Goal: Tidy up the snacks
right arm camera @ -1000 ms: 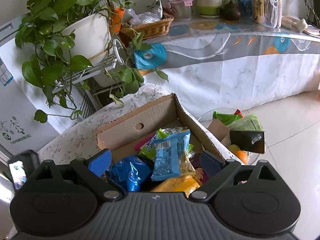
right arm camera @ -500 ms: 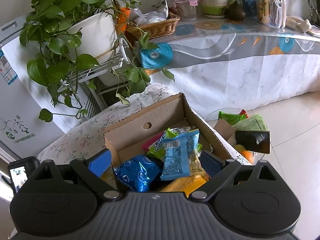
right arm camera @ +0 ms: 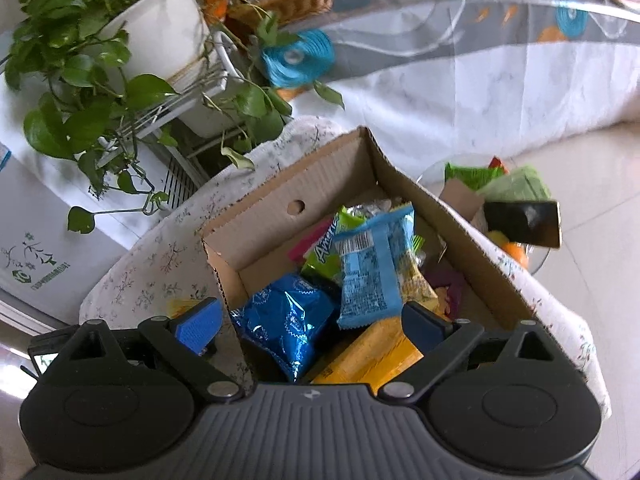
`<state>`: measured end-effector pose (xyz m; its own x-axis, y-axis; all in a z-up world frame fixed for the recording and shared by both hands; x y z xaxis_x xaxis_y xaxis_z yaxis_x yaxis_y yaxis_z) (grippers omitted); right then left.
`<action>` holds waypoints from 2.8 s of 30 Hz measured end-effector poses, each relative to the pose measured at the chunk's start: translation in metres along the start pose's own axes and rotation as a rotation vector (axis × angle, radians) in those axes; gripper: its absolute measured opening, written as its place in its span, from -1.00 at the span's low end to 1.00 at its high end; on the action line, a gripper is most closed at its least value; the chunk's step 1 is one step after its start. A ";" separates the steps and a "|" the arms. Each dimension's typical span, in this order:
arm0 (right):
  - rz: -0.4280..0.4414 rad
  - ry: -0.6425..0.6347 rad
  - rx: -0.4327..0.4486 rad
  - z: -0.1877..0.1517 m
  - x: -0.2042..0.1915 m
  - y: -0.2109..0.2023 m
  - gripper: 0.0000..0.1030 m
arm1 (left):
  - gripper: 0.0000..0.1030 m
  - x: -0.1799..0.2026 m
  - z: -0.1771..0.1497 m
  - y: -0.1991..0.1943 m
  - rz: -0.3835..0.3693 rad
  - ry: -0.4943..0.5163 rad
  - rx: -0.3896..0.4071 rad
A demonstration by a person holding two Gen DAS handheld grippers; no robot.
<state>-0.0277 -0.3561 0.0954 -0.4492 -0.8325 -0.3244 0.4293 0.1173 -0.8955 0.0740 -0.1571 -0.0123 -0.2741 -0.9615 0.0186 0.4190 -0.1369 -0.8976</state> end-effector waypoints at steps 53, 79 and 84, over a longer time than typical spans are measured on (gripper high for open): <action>-0.239 -0.063 0.110 0.005 0.022 -0.010 1.00 | 0.98 0.079 0.011 -0.111 0.068 0.064 0.041; -0.306 -0.142 0.100 -0.002 0.018 -0.005 1.00 | 0.96 0.074 0.010 -0.108 0.082 0.020 -0.007; -0.300 -0.150 0.092 -0.002 0.017 -0.004 1.00 | 0.96 0.075 0.008 -0.106 0.095 0.029 -0.015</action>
<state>-0.0387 -0.3692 0.0929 -0.4486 -0.8937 0.0036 0.3672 -0.1880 -0.9110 0.0163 -0.2167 0.0876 -0.2584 -0.9628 -0.0793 0.4316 -0.0416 -0.9011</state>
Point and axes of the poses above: each gripper's, at about its wrist camera, not at the fingertips, and y roughly the way its jaws point, x to its right, z to its top, the point moved 2 cm from there along y, roughly the way its jaws point, and after that the axes turned 10 degrees about -x, right-handed, at the moved point
